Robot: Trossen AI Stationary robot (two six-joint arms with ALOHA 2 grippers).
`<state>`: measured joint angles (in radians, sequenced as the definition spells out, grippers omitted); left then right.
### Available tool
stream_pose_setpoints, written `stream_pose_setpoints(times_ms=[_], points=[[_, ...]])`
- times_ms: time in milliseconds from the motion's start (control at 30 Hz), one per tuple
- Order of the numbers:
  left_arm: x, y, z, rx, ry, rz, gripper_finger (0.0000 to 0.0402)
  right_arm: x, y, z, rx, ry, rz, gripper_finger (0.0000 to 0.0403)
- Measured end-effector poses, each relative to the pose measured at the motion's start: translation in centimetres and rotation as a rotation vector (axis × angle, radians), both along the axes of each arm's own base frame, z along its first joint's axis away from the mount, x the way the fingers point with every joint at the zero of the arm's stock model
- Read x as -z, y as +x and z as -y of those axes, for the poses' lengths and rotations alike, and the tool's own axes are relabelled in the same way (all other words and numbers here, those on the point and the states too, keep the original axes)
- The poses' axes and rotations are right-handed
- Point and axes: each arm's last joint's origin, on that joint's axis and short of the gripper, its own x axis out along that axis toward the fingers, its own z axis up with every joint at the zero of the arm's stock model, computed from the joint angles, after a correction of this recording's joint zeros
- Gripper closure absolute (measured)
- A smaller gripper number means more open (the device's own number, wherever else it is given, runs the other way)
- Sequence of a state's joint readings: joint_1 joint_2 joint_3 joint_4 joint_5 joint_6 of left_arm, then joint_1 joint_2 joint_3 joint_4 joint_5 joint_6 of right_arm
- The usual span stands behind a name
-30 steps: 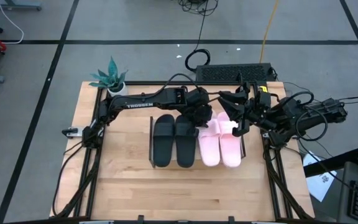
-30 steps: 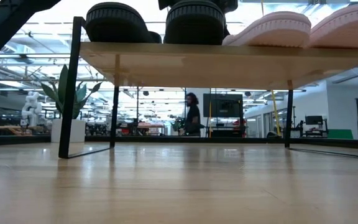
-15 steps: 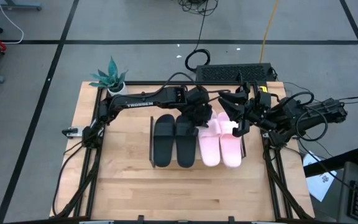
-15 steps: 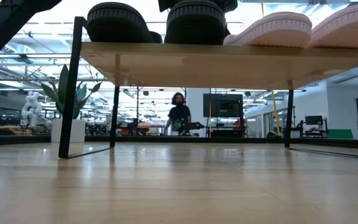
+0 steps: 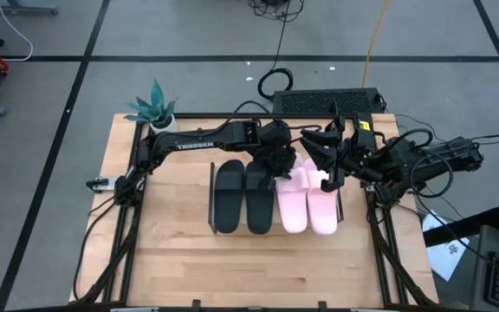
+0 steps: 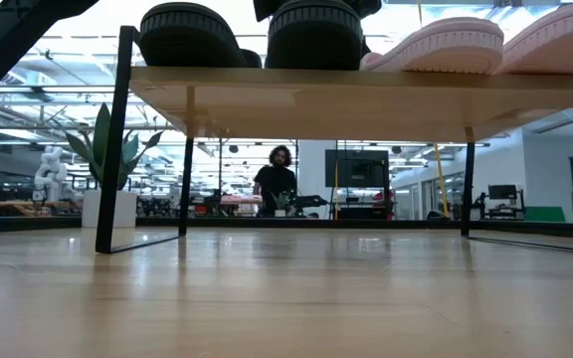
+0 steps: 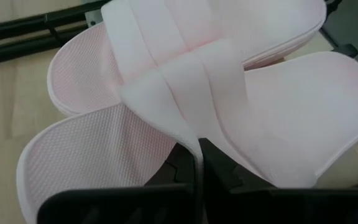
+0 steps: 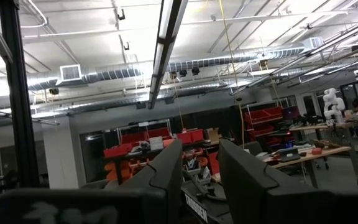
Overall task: Pick and place slides into the shelf
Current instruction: Put the pink slipper on the shelf
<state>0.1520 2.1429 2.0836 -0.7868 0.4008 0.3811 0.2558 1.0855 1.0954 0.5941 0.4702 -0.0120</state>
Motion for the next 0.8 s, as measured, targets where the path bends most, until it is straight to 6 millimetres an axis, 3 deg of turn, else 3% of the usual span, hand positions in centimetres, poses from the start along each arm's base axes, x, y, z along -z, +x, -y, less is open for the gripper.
stream_pose_setpoints(times_ms=[800], points=[[-0.34,0.30,-0.15,0.040,-0.036,0.058,0.0401,0.01,0.00,0.00,0.000,0.000,-0.001,0.0310]])
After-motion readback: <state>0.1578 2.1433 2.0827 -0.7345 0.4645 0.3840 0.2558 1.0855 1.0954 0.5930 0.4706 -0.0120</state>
